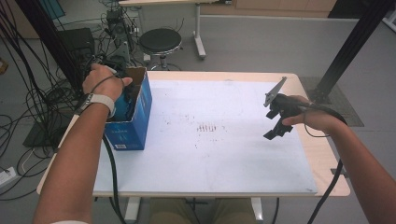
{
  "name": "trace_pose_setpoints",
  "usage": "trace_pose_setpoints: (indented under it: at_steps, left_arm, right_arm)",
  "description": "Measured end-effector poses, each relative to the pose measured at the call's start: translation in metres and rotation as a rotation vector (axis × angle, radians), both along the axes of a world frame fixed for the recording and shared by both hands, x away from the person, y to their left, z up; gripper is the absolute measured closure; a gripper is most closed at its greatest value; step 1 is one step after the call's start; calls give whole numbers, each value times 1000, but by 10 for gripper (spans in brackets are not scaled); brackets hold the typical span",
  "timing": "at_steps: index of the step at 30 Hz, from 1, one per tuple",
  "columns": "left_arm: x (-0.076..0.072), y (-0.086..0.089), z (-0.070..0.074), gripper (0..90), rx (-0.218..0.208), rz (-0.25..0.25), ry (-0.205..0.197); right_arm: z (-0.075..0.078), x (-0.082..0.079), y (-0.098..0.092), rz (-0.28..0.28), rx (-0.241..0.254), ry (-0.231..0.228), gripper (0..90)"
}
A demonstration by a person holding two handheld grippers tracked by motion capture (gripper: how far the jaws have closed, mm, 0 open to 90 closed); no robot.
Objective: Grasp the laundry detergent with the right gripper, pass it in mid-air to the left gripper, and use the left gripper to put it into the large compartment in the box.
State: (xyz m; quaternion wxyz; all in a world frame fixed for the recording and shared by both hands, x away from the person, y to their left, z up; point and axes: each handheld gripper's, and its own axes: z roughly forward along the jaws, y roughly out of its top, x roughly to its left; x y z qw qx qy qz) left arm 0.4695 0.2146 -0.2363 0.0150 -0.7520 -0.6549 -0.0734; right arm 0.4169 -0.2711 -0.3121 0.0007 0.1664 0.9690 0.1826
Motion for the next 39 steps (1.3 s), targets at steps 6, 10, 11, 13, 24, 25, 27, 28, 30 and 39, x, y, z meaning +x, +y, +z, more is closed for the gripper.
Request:
trace_pose_setpoints:
  at_steps: [6,10,11,13,24,25,27,28,30,39]
  left_arm:
    - [0,0,-9,373,-8,-5,2]
    - [-1,2,-15,373,-11,-5,6]
    - [-1,2,-16,374,-8,-6,9]
    - [-1,2,-17,374,-3,-12,7]
    - [-2,3,-29,374,-5,-15,15]
    - [-2,3,-30,373,-7,-13,16]
    - [-1,3,-32,374,-5,-19,19]
    - [-1,2,-34,373,-7,-15,20]
    - [-1,2,-37,374,-9,-15,23]
    - [0,4,-38,373,-12,-20,32]
  right_arm:
    - [-2,0,0,1,5,4,78]
    - [-4,0,0,-1,2,6,78]
    - [-4,0,0,0,2,6,78]
    - [-4,0,0,-1,4,5,78]
    - [-7,-1,1,-7,5,13,78]
    - [-7,0,0,-6,6,11,78]
    - [-7,0,0,-6,6,10,78]
    - [-7,0,0,-7,6,11,78]
    - [-7,0,1,-7,6,12,78]
    - [-9,-1,-1,-11,5,16,78]
